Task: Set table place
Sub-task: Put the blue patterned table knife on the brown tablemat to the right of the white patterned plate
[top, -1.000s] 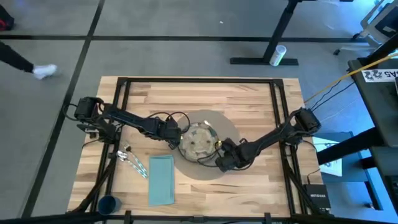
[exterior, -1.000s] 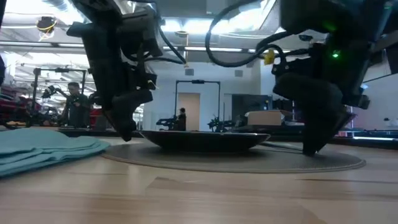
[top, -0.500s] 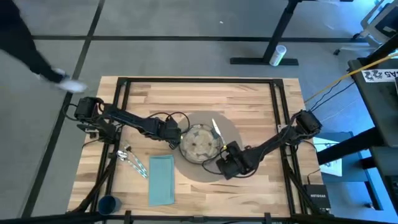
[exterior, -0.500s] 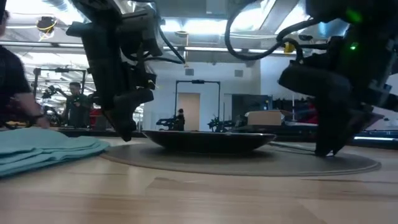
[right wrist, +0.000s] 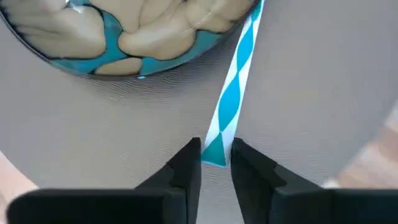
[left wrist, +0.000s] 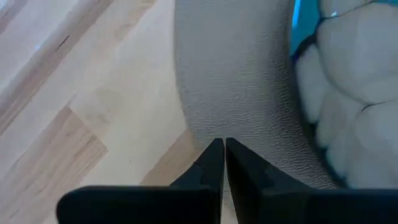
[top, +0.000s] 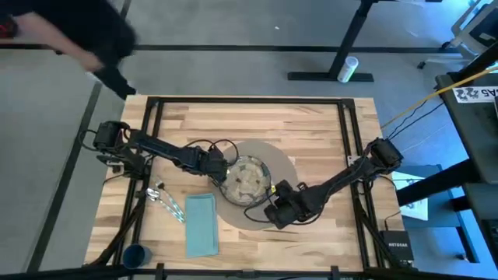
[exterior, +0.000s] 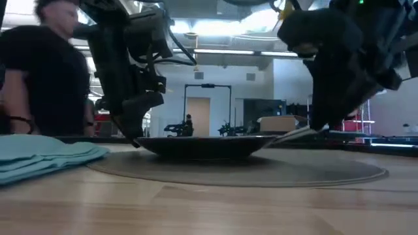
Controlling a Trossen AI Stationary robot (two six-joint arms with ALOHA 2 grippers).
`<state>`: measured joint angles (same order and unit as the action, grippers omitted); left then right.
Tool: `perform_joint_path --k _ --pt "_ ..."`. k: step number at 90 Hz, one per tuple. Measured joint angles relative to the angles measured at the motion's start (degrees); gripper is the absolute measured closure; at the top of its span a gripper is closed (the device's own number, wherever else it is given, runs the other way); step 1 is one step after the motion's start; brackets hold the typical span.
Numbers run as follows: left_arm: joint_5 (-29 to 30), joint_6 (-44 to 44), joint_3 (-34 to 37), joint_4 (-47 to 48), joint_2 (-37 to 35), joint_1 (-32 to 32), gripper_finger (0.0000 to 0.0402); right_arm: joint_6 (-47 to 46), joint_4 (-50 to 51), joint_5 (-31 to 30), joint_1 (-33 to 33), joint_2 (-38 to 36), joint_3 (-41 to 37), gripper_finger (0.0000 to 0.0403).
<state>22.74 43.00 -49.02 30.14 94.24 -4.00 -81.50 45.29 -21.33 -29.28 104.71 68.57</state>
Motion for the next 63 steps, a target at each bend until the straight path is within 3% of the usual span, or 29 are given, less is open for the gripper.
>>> perform_joint_path --k 18,39,54,63 --pt "0.0 0.01 0.01 0.03 0.0 0.01 0.0402 0.71 0.49 0.28 0.02 -0.02 0.02 0.0337" --pt "0.0 0.13 0.0 0.33 0.0 -0.08 0.0402 -5.9 5.46 -1.49 -0.39 0.02 0.02 0.0399" --pt "0.0 0.34 0.01 0.4 0.0 -0.08 0.0402 -8.21 4.72 -2.1 -1.16 1.84 0.05 0.0399" --pt "0.0 0.39 0.01 0.38 0.0 -0.08 0.0402 -4.49 1.01 -2.05 -1.19 2.4 0.05 0.04"
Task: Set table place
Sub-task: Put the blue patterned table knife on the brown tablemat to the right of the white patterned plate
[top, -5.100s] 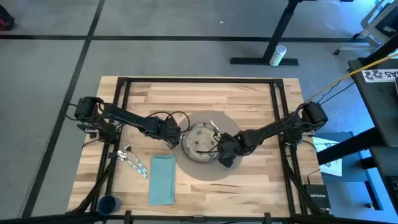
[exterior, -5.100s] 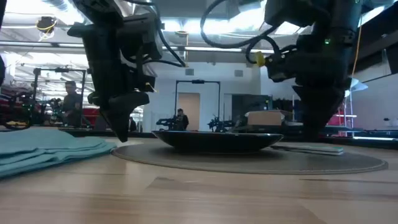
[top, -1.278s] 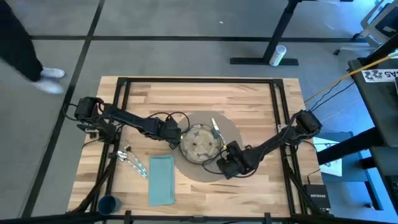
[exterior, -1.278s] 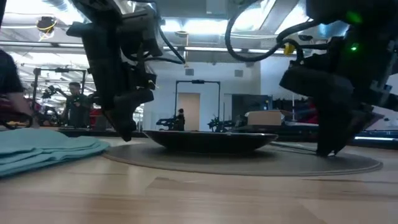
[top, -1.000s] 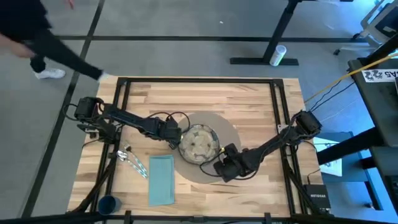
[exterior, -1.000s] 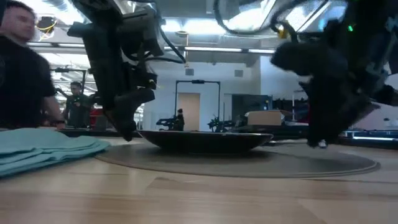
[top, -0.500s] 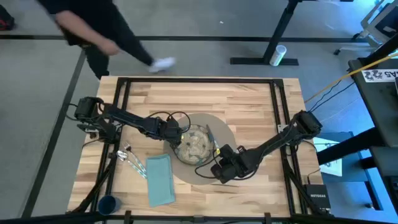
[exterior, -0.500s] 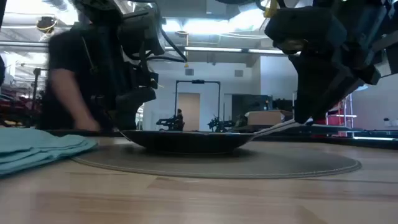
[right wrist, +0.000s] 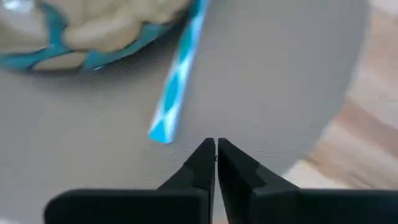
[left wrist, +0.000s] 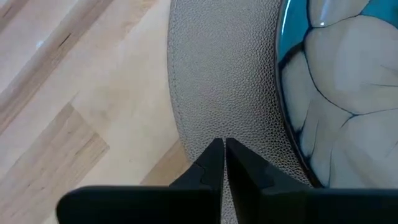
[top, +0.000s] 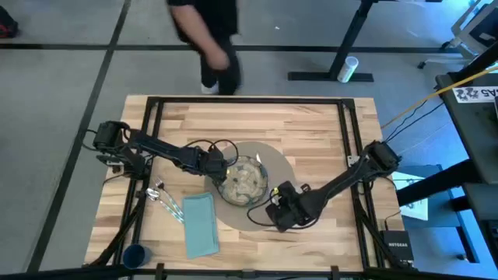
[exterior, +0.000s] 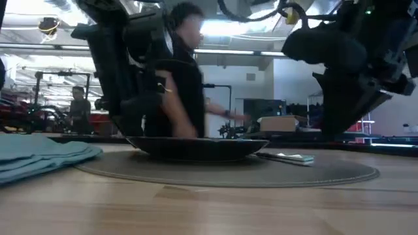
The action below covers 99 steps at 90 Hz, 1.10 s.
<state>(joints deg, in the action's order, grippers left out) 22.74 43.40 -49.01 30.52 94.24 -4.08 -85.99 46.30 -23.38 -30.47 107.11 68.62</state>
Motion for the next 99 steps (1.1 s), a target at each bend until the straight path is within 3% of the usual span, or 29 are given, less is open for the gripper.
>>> perform_joint_path --k 26,45,59,90,99 --pt "1.04 -4.36 -0.01 -0.07 0.0 0.17 0.0402 22.93 -3.11 1.74 3.34 -0.02 0.02 0.0376" --pt "1.27 -9.74 0.0 0.13 0.0 1.26 0.0402 36.21 -1.77 1.98 8.76 -0.02 0.02 0.04" --pt "1.33 -11.01 0.0 0.31 0.0 1.52 0.0402 44.72 -8.4 5.15 11.97 -0.03 0.02 0.0402" --pt "1.47 -11.02 0.0 -0.04 0.0 1.46 0.0402 48.64 -12.17 15.37 16.92 -0.09 -2.5 0.0402" --pt "1.48 -10.62 0.0 0.0 0.0 1.44 0.0402 50.17 -15.01 15.72 17.66 -0.1 -4.05 0.0403"
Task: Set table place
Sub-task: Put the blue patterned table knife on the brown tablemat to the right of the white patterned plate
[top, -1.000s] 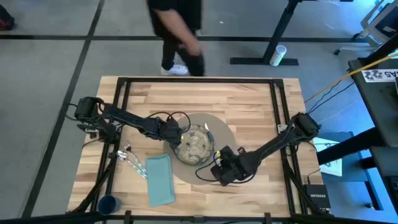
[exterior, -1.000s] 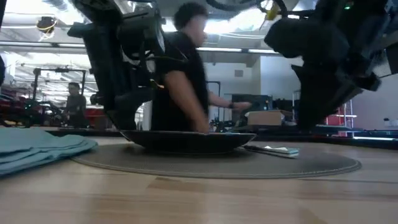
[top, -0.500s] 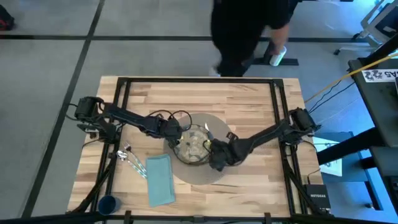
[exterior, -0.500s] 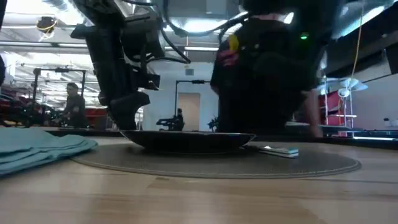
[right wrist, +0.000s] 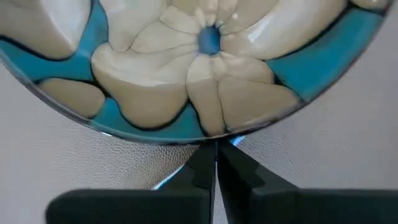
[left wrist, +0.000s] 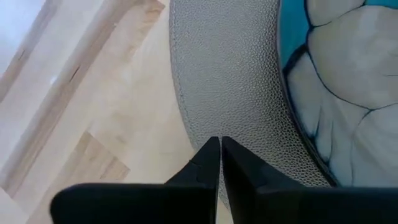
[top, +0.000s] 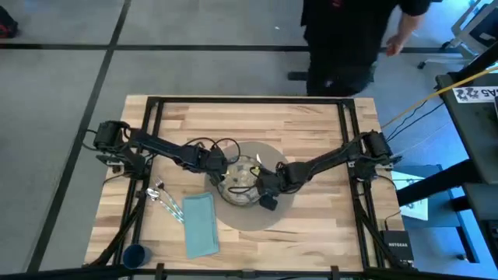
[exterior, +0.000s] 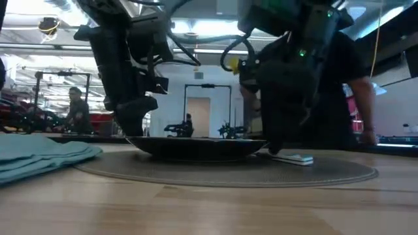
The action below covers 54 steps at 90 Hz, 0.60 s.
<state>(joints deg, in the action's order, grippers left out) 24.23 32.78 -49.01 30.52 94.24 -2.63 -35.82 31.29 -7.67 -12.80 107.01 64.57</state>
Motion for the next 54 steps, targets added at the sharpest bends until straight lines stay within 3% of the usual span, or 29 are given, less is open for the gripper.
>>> perform_joint_path --k 34,54 --pt "1.22 0.6 2.84 -4.37 0.97 0.04 0.0402 -5.76 9.35 -4.04 0.51 -0.05 -0.84 0.0403" --pt "2.83 2.81 5.11 -5.33 0.9 0.0 0.0402 2.27 9.47 -8.07 1.63 -2.72 -0.87 0.0403"
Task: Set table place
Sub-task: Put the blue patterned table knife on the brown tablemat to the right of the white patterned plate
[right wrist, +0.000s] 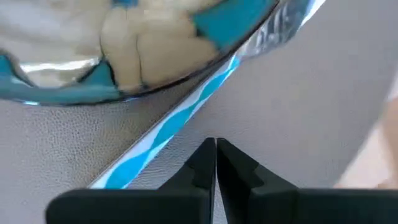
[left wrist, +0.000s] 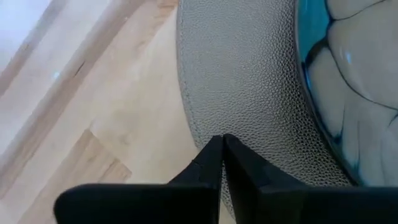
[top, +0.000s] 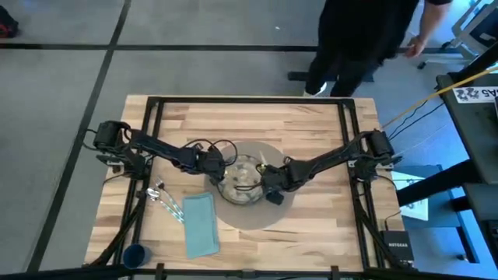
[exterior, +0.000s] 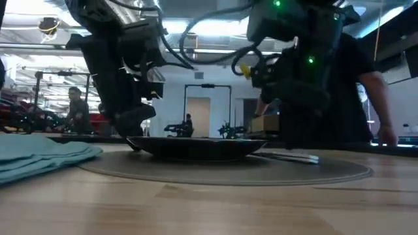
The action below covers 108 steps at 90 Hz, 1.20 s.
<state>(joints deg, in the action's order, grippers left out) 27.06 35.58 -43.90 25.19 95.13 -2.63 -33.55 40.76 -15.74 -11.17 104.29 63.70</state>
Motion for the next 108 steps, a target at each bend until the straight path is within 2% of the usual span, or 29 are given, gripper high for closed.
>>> perform_joint_path --k 9,30,55,68,93,108 --pt "0.52 -0.27 0.02 0.3 0.06 0.02 0.0402 5.84 -0.6 0.32 2.14 -2.17 0.02 0.0403" --pt "0.33 -0.62 0.09 0.11 -1.29 0.13 0.0402 18.57 -4.72 8.65 3.84 -3.67 -0.07 0.0403" --pt "0.03 -1.36 0.11 -0.25 -1.46 2.25 0.0402 20.16 -18.8 14.83 5.92 -3.65 -6.55 0.0403" --pt "0.1 -1.52 0.11 -0.32 -1.46 3.19 0.0402 20.25 -22.37 16.83 7.64 -3.6 -8.56 0.0403" --pt "0.31 -1.77 0.11 -0.47 -1.46 4.22 0.0402 20.29 -24.64 17.63 8.32 -3.6 -9.99 0.0403" --pt "0.33 -2.43 0.11 -0.58 -1.46 4.19 0.0402 20.94 -24.84 12.15 9.55 -3.6 -10.03 0.0403"
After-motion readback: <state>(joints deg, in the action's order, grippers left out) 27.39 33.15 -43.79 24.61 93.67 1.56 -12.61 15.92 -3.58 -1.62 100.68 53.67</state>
